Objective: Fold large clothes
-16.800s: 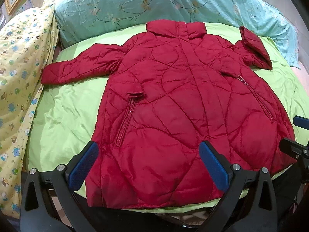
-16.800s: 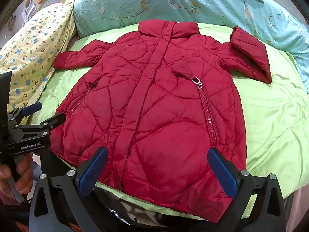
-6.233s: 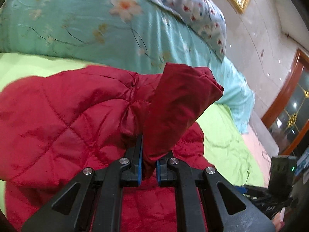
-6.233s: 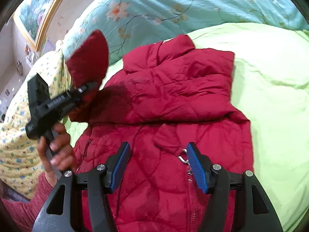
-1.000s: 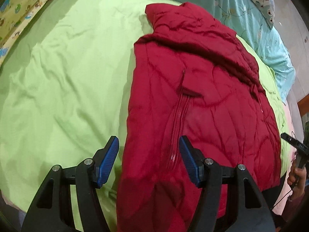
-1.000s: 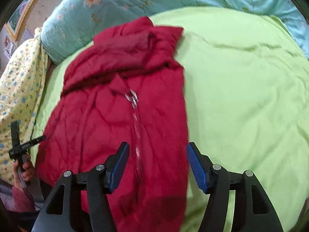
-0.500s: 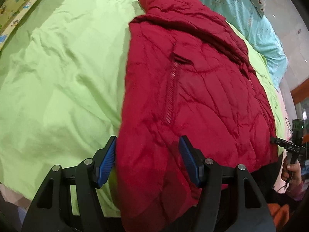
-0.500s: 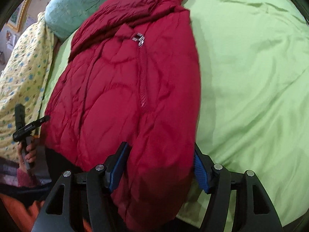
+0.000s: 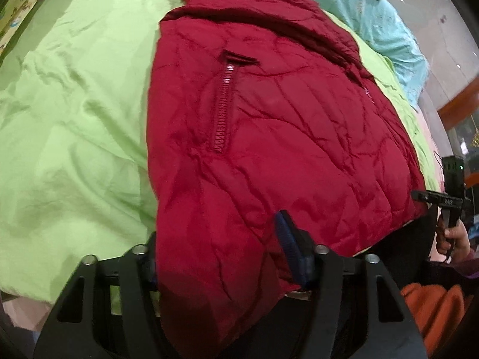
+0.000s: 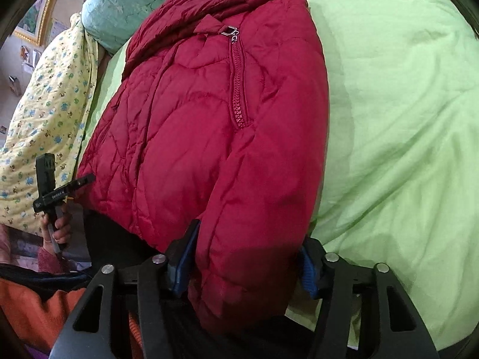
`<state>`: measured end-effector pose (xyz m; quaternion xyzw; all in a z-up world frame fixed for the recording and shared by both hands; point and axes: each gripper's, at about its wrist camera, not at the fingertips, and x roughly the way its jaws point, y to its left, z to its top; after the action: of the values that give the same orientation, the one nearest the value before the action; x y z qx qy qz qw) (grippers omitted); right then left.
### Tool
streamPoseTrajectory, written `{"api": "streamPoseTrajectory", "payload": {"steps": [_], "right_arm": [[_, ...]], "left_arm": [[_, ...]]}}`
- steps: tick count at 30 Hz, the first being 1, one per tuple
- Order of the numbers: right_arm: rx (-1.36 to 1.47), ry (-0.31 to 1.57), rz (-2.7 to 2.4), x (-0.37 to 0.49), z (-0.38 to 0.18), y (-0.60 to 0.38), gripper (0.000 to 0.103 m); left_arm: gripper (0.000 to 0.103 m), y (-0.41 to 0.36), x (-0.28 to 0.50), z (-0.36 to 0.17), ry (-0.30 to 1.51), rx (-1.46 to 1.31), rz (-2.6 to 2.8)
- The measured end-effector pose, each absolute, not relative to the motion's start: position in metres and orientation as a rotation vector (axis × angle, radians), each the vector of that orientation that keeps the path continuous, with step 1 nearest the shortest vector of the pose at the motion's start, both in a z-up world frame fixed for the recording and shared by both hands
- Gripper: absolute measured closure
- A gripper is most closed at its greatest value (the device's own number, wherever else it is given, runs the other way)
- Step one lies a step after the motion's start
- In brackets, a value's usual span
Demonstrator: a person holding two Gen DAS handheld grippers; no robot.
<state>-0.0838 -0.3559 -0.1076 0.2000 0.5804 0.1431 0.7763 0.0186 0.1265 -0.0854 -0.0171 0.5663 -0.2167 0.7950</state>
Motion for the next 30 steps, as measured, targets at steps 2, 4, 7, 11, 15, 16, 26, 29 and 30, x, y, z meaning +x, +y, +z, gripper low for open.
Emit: {"api": "streamPoseTrajectory", "payload": {"steps": [2,4,7,11,15,16,26,29,30], "right_arm": [[0.468,1.238,0.330,-0.084,-0.106,-0.359,0.070],[0.482,1.209,0.345,-0.085,-0.101,-0.357,0.076],[0.497,1.166,0.378,-0.085,-0.091,-0.353,0.079],[0.570,1.098,0.432,-0.090,-0.076,-0.357,0.081],[0.603,1.026,0.474,-0.092,-0.059,-0.363,0.082],[0.610,1.004,0.483,-0.089,-0.053,-0.365,0.082],[0.619,0.741,0.513,-0.049,0.010,-0.386,0.082],[0.634,0.685,0.503,-0.033,0.023,-0.395,0.082],[0.638,0.671,0.498,-0.027,0.026,-0.397,0.082]], "left_arm": [[0.079,0.125,0.016,-0.081,1.188,-0.031,-0.473],[0.084,0.126,0.014,-0.073,1.155,-0.038,-0.491],[0.087,0.123,0.007,-0.059,1.104,-0.038,-0.514],[0.088,0.127,-0.005,-0.039,1.052,-0.055,-0.542],[0.089,0.127,-0.014,-0.018,0.985,-0.053,-0.561],[0.089,0.131,-0.013,-0.011,0.965,-0.055,-0.564],[0.090,0.137,0.027,0.049,0.763,-0.176,-0.521],[0.090,0.135,0.052,0.061,0.731,-0.231,-0.510],[0.090,0.135,0.060,0.063,0.727,-0.242,-0.505]]}}
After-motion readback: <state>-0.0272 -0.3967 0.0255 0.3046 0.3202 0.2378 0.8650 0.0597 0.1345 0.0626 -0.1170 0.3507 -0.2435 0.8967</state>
